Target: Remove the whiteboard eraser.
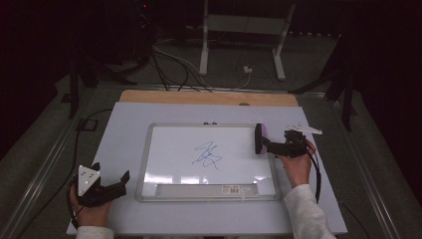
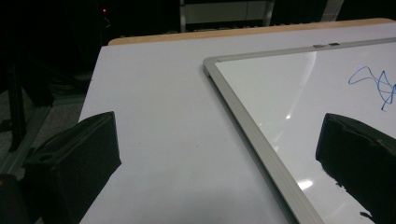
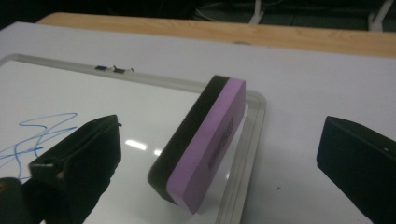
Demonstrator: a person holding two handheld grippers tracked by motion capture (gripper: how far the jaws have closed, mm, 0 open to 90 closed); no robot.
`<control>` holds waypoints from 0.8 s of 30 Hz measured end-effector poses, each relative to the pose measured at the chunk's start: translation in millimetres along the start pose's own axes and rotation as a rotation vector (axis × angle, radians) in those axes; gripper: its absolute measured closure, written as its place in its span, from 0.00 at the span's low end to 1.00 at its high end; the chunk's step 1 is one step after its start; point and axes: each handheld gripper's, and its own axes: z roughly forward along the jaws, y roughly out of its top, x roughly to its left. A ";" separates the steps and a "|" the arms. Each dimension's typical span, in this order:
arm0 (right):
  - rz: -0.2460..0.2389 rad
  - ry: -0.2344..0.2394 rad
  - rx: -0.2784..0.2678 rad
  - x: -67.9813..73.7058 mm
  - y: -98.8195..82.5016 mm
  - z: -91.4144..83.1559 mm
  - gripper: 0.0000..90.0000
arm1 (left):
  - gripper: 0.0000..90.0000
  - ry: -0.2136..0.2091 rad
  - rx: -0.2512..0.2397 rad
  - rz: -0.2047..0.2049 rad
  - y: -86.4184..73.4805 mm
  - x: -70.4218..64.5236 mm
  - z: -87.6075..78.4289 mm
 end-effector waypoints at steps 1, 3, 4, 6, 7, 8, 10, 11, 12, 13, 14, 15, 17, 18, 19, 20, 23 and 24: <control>0.004 -0.004 0.010 -0.5 0.0 2.3 0.01 | 0.01 0.000 0.000 0.000 0.0 -0.1 0.1; 0.016 -0.001 0.026 -1.7 0.3 6.9 0.01 | 0.01 0.000 0.001 0.001 0.0 -0.1 0.1; 0.021 -0.001 0.033 -2.2 0.6 8.7 0.02 | 0.01 -0.001 0.001 0.001 0.0 -0.1 0.1; 0.034 0.001 0.042 -3.2 1.4 11.5 0.06 | 0.01 -0.001 0.001 0.001 -0.1 -0.1 0.2; 0.040 0.004 0.047 -3.6 1.8 12.5 0.08 | 0.01 -0.001 0.000 0.001 -0.2 -0.1 0.3; 0.045 0.006 0.053 -4.0 2.2 13.9 0.13 | 0.01 -0.001 0.001 0.001 -0.1 -0.1 0.2; 0.053 -0.016 0.064 -3.6 2.6 15.8 0.22 | 0.01 -0.001 0.001 0.001 -0.1 -0.1 0.1; 0.056 -0.036 0.068 -3.4 2.5 17.0 0.26 | 0.01 -0.001 0.000 0.001 -0.1 -0.1 0.0; 0.059 -0.040 0.077 -4.0 2.2 18.6 0.27 | 0.01 -0.001 0.000 0.001 -0.1 -0.1 0.0; 0.066 -0.035 0.088 -4.7 1.6 20.2 0.29 | 0.01 -0.001 0.000 0.000 -0.1 -0.1 0.1; 0.070 -0.036 0.099 -5.2 0.9 21.6 0.31 | 0.01 -0.001 0.001 0.001 -0.1 0.0 0.1; 0.074 -0.041 0.107 -5.8 0.1 22.9 0.33 | 0.01 -0.001 0.000 0.001 -0.1 0.0 0.1; 0.087 -0.036 0.124 -6.7 -1.4 25.5 0.34 | 0.01 -0.001 0.001 0.001 -0.1 -0.1 0.1; 0.099 -0.026 0.124 -7.4 -1.8 26.4 0.34 | 0.01 -0.001 0.000 0.002 -0.1 -0.2 0.2; 0.107 -0.021 0.126 -7.6 -1.8 27.0 0.34 | 0.01 -0.002 0.000 0.001 -0.1 -0.3 0.2; 0.109 -0.020 0.128 -7.2 -1.7 27.7 0.35 | 0.01 -0.003 0.000 0.002 -0.1 -0.4 0.4; 0.115 -0.016 0.134 -5.4 -1.2 29.7 0.35 | 0.01 -0.003 0.000 0.004 0.0 -1.1 0.4; 0.120 -0.007 0.136 -5.0 -1.0 30.6 0.35 | 0.01 -0.002 0.001 0.006 0.1 -1.3 0.4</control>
